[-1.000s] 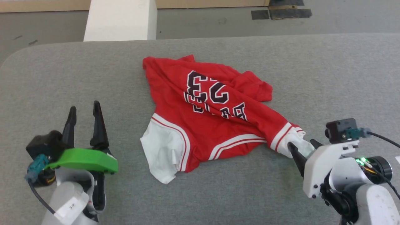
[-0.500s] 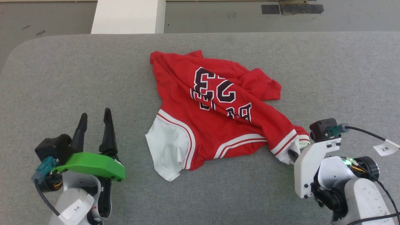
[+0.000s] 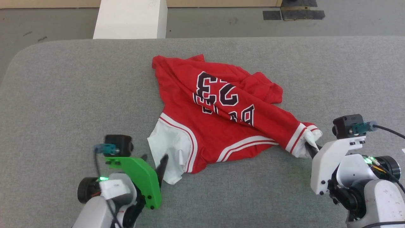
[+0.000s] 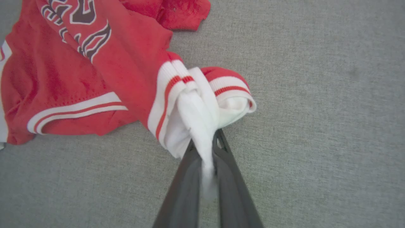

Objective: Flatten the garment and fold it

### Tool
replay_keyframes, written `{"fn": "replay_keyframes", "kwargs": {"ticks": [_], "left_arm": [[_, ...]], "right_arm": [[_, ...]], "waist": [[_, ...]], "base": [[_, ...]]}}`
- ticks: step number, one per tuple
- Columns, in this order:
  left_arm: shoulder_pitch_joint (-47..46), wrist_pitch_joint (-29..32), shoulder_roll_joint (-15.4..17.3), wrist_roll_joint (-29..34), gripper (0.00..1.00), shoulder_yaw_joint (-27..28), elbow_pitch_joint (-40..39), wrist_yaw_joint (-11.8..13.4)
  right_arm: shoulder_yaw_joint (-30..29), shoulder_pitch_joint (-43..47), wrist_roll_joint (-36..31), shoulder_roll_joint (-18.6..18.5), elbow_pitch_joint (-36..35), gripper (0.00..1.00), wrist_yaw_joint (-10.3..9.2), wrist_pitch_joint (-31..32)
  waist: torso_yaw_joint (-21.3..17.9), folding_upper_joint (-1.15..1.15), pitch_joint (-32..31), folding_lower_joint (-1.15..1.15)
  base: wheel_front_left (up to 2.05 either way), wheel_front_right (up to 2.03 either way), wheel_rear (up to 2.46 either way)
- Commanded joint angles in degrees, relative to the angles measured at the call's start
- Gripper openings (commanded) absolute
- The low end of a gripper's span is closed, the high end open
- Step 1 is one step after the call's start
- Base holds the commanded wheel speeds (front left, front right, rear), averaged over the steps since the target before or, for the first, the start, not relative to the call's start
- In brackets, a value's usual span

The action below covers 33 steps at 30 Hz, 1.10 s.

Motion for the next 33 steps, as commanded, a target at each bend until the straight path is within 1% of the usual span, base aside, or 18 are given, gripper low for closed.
{"fn": "replay_keyframes", "kwargs": {"ticks": [1,4,9,10,11,12,15,19,21,23,25,28,30,33], "left_arm": [[-1.5,1.9,1.1,1.2,1.00,-1.2,1.8,0.2],[-3.6,4.5,1.1,2.3,1.00,-3.2,5.7,0.0],[-6.3,7.2,-0.3,1.9,0.99,-6.6,11.1,-2.5],[-6.5,7.2,-0.5,1.9,0.24,-7.1,12.0,-2.8],[-6.7,7.2,-0.7,1.6,0.02,-7.3,13.0,-3.2],[-6.7,7.1,-0.7,1.5,0.00,-7.5,13.7,-3.6],[-6.5,4.9,-1.2,0.2,0.00,-6.2,14.5,-3.9],[-5.3,1.1,-2.0,-4.0,0.00,-1.6,11.6,-3.7],[-4.6,-0.8,-2.6,-7.4,0.00,1.8,8.8,-3.6],[-4.4,-2.5,-3.0,-10.7,0.00,5.3,5.5,-3.8],[-4.8,-3.5,-4.0,-15.3,0.00,8.8,2.1,-4.5],[-6.9,-4.1,-3.8,-19.5,0.00,12.7,-2.2,-5.5],[-9.2,-4.2,-3.2,-20.5,0.00,14.3,-4.3,-5.6],[-13.3,-4.6,-2.8,-21.5,0.00,16.1,-6.8,-5.5]], "right_arm": [[0.0,0.6,0.2,0.0,-0.4,0.00,-0.09,0.3],[0.4,0.3,0.4,0.0,-0.6,0.00,-0.09,0.2],[0.7,0.2,0.7,0.0,-0.5,0.00,-0.09,-0.1],[0.8,0.2,0.7,0.0,-0.4,0.00,-0.09,-0.2],[0.8,0.1,0.8,0.0,-0.3,0.00,-0.09,-0.3],[0.9,0.1,0.8,0.0,-0.2,0.00,-0.09,-0.3],[0.7,0.2,1.0,0.0,-0.1,0.00,-0.09,-0.5],[-0.3,0.5,2.1,0.0,-0.4,0.00,-0.09,-1.1],[-1.4,0.5,4.1,0.0,-1.0,0.00,-0.09,-1.4],[-2.6,0.3,7.6,0.0,-2.1,0.00,-0.09,-1.1],[-3.8,-0.2,12.7,0.0,-3.7,0.00,-0.09,-0.3],[-5.9,-2.1,21.5,0.0,-6.6,0.00,-0.09,1.6],[-7.5,-4.1,26.7,0.0,-8.3,0.00,-0.09,3.2],[-9.6,-7.7,32.2,0.0,-10.3,0.00,-0.09,5.5]], "waist": [[-0.1,0.00,0.4,0.00],[-0.5,0.00,1.0,0.00],[-1.1,0.00,1.8,0.00],[-1.2,0.00,1.9,0.00],[-1.4,0.00,2.0,0.00],[-1.6,0.00,1.9,0.00],[-1.8,0.00,1.7,0.00],[-1.6,0.00,0.7,0.00],[-1.3,0.00,0.0,0.00],[-0.8,0.00,-0.9,0.00],[-0.3,0.00,-1.9,0.00],[0.2,0.00,-3.7,0.00],[0.4,0.00,-5.0,0.00],[0.6,0.00,-6.8,0.00]], "base": [[0.00,0.00,0.00],[0.00,0.00,0.00],[0.00,0.00,0.00],[0.00,0.00,0.00],[0.00,0.00,0.00],[0.00,0.00,0.00],[0.00,0.00,0.00],[0.00,0.00,0.00],[0.00,0.00,0.00],[0.00,0.00,0.00],[0.00,0.00,0.00],[0.00,0.00,0.00],[0.00,0.00,0.00],[0.00,0.00,0.00]]}}
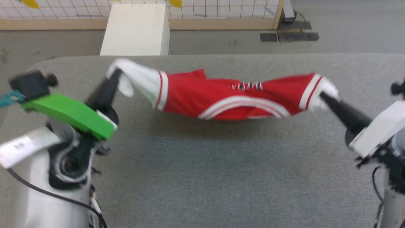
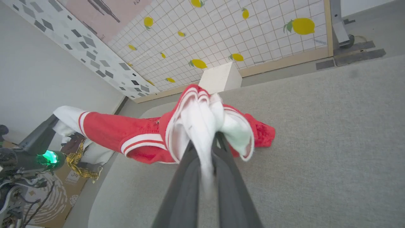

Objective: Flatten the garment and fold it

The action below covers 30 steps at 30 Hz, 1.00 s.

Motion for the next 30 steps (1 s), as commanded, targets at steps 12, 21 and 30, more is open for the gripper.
{"fn": "replay_keyframes", "kwargs": {"ticks": [12,21,30], "left_arm": [[-22.7,-3.5,3.6,4.5,0.00,2.3,4.6,1.4],[-35.1,-4.1,9.4,12.8,0.00,-1.8,20.3,-0.3],[-51.2,-11.9,11.4,22.1,0.00,-6.7,34.9,-1.1]], "right_arm": [[-9.1,-23.0,7.2,0.0,5.3,0.00,-0.08,3.4],[-10.6,-38.2,-0.3,0.0,19.7,0.00,-0.08,5.6],[-7.1,-57.7,-12.7,0.0,36.1,0.00,-0.08,-5.4]], "waist": [[0.1,0.00,-5.7,0.00],[-1.0,0.00,0.4,0.00],[-1.3,0.00,13.8,0.00]], "base": [[0.00,0.00,0.00],[0.00,0.00,0.00],[0.00,0.00,0.00]]}}
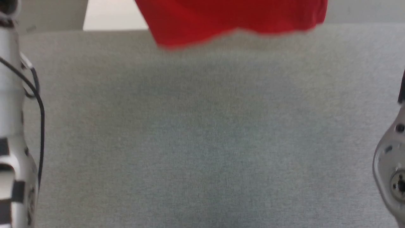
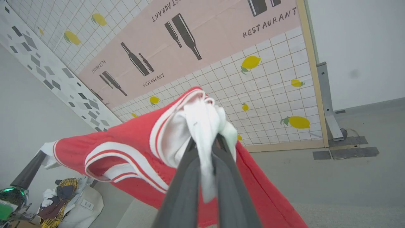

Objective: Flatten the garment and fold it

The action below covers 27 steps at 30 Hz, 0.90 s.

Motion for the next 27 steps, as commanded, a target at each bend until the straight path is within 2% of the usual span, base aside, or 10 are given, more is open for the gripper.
{"fn": "replay_keyframes", "kwargs": {"ticks": [1,5,9,13,17,21,22,25,27], "left_arm": [[-2.4,-1.9,0.5,0.5,0.00,0.2,1.5,-0.3],[-6.2,-6.8,-0.3,1.7,0.00,-0.3,5.6,-0.8],[-6.9,-9.8,-1.2,1.2,0.00,-0.6,9.5,-2.3],[-4.7,-12.4,-2.1,0.2,0.00,-0.9,12.8,-4.0],[-0.9,-14.2,-3.0,-1.5,0.00,-1.4,14.6,-5.5],[5.4,-15.0,-3.5,-3.9,0.00,-1.7,14.0,-6.6],[12.3,-15.9,-3.4,-5.9,0.00,-1.3,11.4,-6.9],[20.4,-15.5,-3.5,-7.9,0.00,-0.8,7.7,-6.9],[26.7,-14.5,-3.5,-8.7,0.00,-0.6,4.2,-5.9]], "right_arm": [[0.5,-1.9,-0.7,-0.1,1.7,0.00,-0.08,-2.2],[2.0,-5.9,-1.6,-0.1,7.0,0.00,-0.08,-8.3],[3.7,-7.2,-0.7,-0.1,11.1,0.00,-0.08,-12.4],[5.4,-5.1,1.4,-0.1,13.6,0.00,-0.08,-14.3],[7.2,0.2,4.5,-0.1,13.0,0.00,-0.08,-14.8],[8.2,8.8,6.7,-0.1,8.2,0.00,-0.08,-14.0],[8.4,17.8,9.0,-0.3,1.7,0.00,-0.08,-11.7],[8.8,28.3,10.7,-1.4,-6.0,0.00,-0.08,-8.6],[8.2,36.2,11.6,-2.0,-11.3,0.00,-0.08,-6.3]], "waist": [[-0.1,0.00,6.6,0.00],[0.5,0.00,10.0,0.00],[1.0,0.00,12.2,0.00],[1.5,0.00,13.0,0.00],[2.1,0.00,12.0,0.00],[2.6,0.00,8.9,0.00],[2.9,0.00,5.4,0.00],[3.2,0.00,1.7,0.00],[3.4,0.00,-0.8,0.00]], "base": [[0.00,0.00,0.00],[0.00,0.00,0.00],[0.00,0.00,0.00],[0.00,0.00,0.00],[0.00,0.00,0.00],[0.00,0.00,0.00],[0.00,0.00,0.00],[0.00,0.00,0.00],[0.00,0.00,0.00]]}}
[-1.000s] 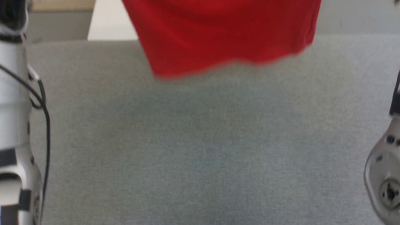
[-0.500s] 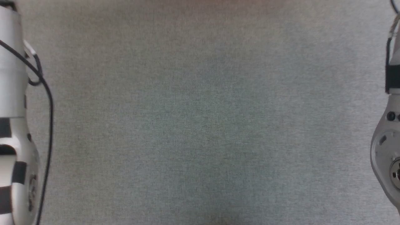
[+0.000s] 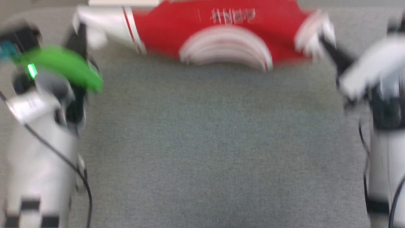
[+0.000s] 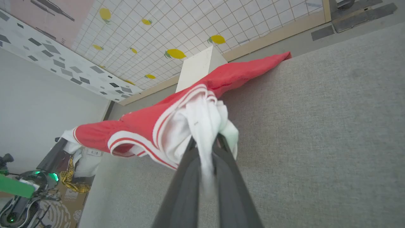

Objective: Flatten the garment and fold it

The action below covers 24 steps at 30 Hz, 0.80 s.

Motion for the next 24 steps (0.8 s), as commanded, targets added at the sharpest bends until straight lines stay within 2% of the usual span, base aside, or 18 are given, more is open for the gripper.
{"fn": "replay_keyframes", "kwargs": {"ticks": [1,4,9,14,16,17,18,19,24], "left_arm": [[4.7,1.1,-0.2,-1.4,0.00,0.5,-2.4,1.0],[14.4,4.1,-0.3,-2.6,0.00,0.6,-8.7,3.6],[30.1,9.5,-0.1,-4.4,0.00,1.4,-20.5,9.7],[43.9,15.6,2.5,-2.8,0.00,1.8,-30.7,17.1],[47.4,18.3,4.0,-1.0,0.00,0.5,-32.8,19.0],[48.5,19.4,4.6,0.0,0.00,-0.4,-33.3,19.6],[50.3,23.2,5.9,2.8,0.00,-4.2,-32.8,20.5],[50.4,24.2,6.3,3.6,0.00,-5.3,-32.1,20.6],[49.0,26.5,5.1,4.3,0.00,-9.1,-27.9,19.4]], "right_arm": [[-0.7,5.4,0.7,-0.5,-3.1,0.00,-0.08,1.7],[-1.9,16.1,0.9,-0.6,-10.4,0.00,-0.08,5.7],[-4.3,30.3,0.3,0.2,-21.4,0.00,-0.08,11.7],[-3.7,40.0,-6.2,-1.5,-29.1,0.00,-0.08,18.2],[-2.4,42.4,-10.0,-3.1,-31.0,0.00,-0.08,20.3],[-1.5,43.2,-11.6,-3.7,-31.6,0.00,-0.08,21.2],[2.6,44.5,-16.5,-5.5,-32.0,0.00,-0.08,23.8],[3.8,44.6,-17.7,-5.9,-31.7,0.00,-0.08,24.4],[11.4,43.6,-23.3,-7.7,-26.6,0.00,-0.08,25.3]], "waist": [[0.6,0.00,-6.7,0.00],[0.7,0.00,-9.8,0.00],[0.3,0.00,-14.1,0.00],[-0.4,0.00,-16.7,0.00],[-0.6,0.00,-17.2,0.00],[-0.6,0.00,-17.2,0.00],[-0.8,0.00,-16.9,0.00],[-0.9,0.00,-16.7,0.00],[-1.0,0.00,-15.3,0.00]], "base": [[0.00,0.00,0.00],[0.00,0.00,0.00],[0.00,0.00,0.00],[0.00,0.00,0.00],[0.00,0.00,0.00],[0.00,0.00,0.00],[0.00,0.00,0.00],[0.00,0.00,0.00],[0.00,0.00,0.00]]}}
